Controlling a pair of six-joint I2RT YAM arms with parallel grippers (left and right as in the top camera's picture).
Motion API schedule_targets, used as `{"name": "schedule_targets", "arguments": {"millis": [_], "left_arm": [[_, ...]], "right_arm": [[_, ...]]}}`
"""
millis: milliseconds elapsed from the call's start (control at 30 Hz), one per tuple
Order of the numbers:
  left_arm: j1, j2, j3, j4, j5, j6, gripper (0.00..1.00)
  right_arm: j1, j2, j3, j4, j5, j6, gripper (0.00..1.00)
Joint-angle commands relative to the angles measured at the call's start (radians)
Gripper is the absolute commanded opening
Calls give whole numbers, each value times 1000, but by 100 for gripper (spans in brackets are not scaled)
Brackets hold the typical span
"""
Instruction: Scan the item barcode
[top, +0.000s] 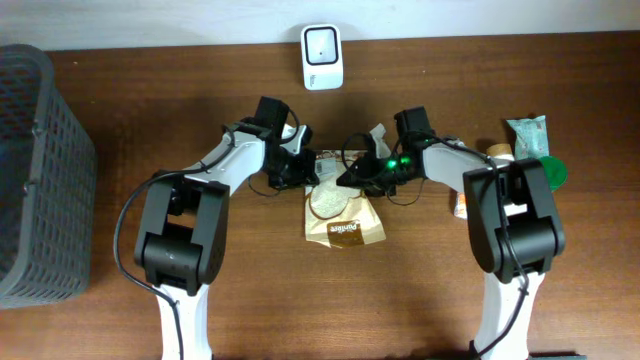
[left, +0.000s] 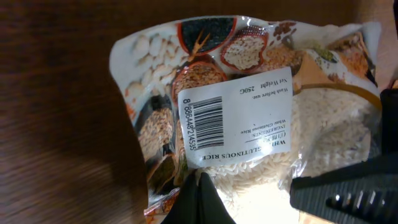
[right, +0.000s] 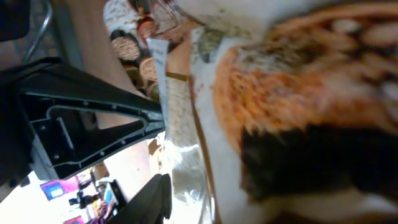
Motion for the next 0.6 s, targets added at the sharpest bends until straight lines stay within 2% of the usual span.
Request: {"name": "schedule_targets", "arguments": {"millis": [0,267,300,367,400,433,567], "left_arm": [[-18,24,-36,-5,-26,-10,0],[-18,24,-36,-5,-26,-10,0],[-18,24,-36,-6,-26,-10,0],[-18,24,-36,-6,-26,-10,0],[-18,24,-36,-6,-26,-10,0],[-18,24,-36,-6,-26,-10,0],[-17,21,-34,-2,-26,-10,0]], "right_arm": [[87,72,-25,45,29,59,34],[147,72,-25,115,92,166,35],[147,72,-25,115,96,166,29],[145,72,-25,115,92,165,11],[143,72,-25,117,83,165,8],[141,72,-25,120,69,164,4],[117,71,-25,122,8,143,4]]}}
